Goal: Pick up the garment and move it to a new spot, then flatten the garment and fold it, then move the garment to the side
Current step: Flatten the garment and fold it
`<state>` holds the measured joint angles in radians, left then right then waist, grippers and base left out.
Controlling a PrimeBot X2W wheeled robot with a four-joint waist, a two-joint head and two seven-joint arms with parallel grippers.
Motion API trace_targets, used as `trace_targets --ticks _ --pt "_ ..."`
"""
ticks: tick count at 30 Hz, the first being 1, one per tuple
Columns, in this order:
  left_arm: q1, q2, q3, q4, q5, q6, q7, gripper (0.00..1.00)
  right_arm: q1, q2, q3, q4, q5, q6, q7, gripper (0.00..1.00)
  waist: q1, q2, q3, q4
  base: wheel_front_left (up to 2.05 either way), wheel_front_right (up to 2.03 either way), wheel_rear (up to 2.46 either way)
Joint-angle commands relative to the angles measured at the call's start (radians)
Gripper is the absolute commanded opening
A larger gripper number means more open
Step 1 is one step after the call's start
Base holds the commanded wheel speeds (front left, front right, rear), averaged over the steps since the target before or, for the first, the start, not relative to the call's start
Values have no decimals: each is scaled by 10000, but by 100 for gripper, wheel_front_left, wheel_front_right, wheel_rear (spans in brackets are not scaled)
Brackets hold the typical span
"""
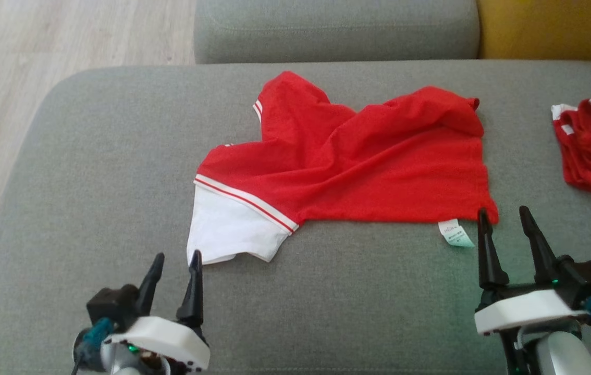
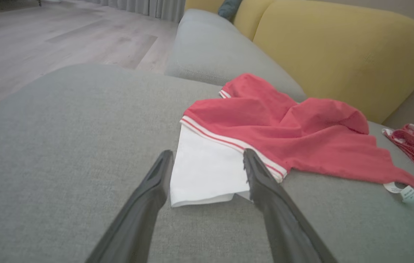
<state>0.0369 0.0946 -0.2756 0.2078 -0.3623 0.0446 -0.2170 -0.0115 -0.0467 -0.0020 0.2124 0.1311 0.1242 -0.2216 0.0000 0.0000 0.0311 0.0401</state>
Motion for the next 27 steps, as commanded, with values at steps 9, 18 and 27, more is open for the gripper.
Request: trace_targets --ticks 9,18,27 --pt "-1497 -148 445 1134 -500 221 656 100 -889 -36 398 -324 105 65 -177 100 0 0 1081 -308 0 0 0" --pt "-2073 -147 468 2247 -737 320 1248 100 -1273 -36 431 -178 177 65 -301 100 0 0 1787 -598 0 0 0" --pt "-2205 -106 386 2539 -812 308 1429 26 -1380 -35 424 -36 221 65 -368 100 0 0 1864 -642 0 0 0"
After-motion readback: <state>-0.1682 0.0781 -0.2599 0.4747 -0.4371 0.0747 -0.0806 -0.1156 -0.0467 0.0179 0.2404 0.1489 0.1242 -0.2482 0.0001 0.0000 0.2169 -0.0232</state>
